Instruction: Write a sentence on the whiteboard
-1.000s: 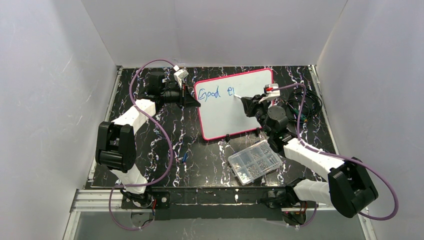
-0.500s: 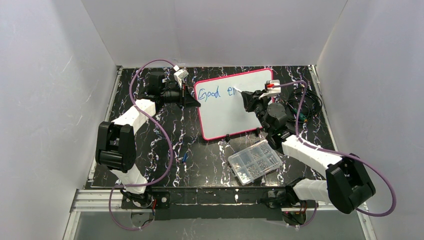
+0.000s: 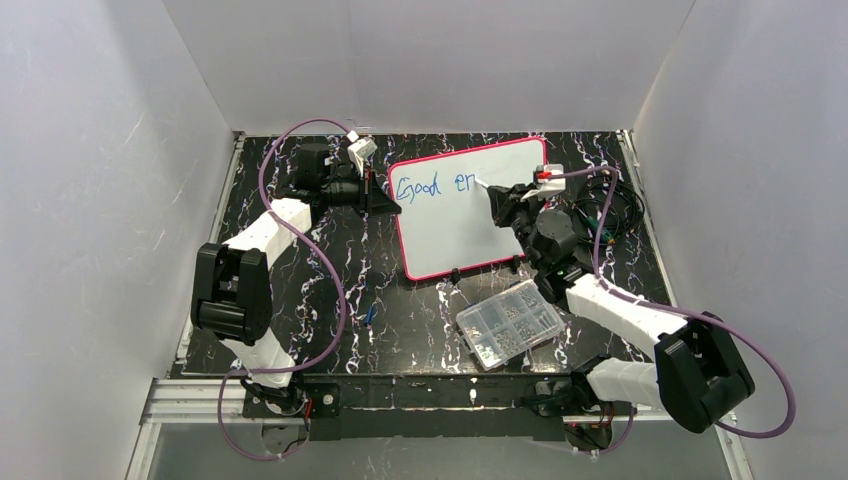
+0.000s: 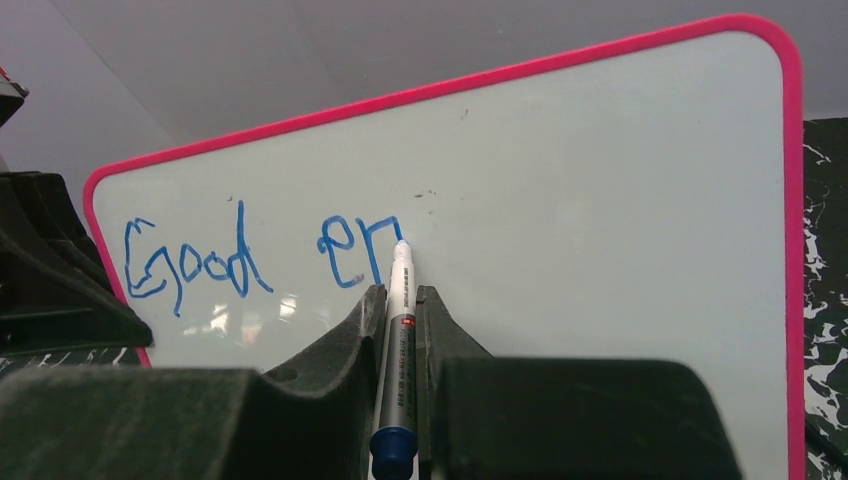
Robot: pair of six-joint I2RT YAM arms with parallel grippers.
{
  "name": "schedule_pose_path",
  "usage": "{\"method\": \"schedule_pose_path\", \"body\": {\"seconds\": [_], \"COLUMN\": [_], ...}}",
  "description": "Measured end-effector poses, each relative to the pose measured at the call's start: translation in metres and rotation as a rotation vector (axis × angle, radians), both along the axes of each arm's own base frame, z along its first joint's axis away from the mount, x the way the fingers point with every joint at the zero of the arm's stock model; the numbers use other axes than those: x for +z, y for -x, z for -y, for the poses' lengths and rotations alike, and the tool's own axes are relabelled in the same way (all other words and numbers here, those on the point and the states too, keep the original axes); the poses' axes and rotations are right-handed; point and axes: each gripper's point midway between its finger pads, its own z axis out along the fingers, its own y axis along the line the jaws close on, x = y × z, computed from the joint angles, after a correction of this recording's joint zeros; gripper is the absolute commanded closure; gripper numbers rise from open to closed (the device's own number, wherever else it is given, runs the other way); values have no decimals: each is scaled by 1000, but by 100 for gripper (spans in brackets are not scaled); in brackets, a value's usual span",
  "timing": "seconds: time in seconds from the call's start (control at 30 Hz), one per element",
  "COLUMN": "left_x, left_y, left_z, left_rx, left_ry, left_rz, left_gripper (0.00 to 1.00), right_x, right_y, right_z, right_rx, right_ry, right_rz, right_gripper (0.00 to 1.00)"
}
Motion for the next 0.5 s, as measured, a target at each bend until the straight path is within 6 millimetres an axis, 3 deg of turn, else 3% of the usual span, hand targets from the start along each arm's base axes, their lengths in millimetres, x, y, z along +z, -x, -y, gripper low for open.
{"method": "schedule_pose_path", "body": {"seconds": [0.17,0.5], "left_x": [0,0], "left_y": [0,0], "left_z": [0,0], "left_rx": [0,0], "left_ry": [0,0], "left_rz": [0,0], "left_gripper": [100,100], "right_x": [-14,-16], "right_y": [7,14], "right_z": [3,5], "right_rx": [8,20], "right_ry": [12,15], "right_rz": [-27,-40], "right_gripper": [99,99]}}
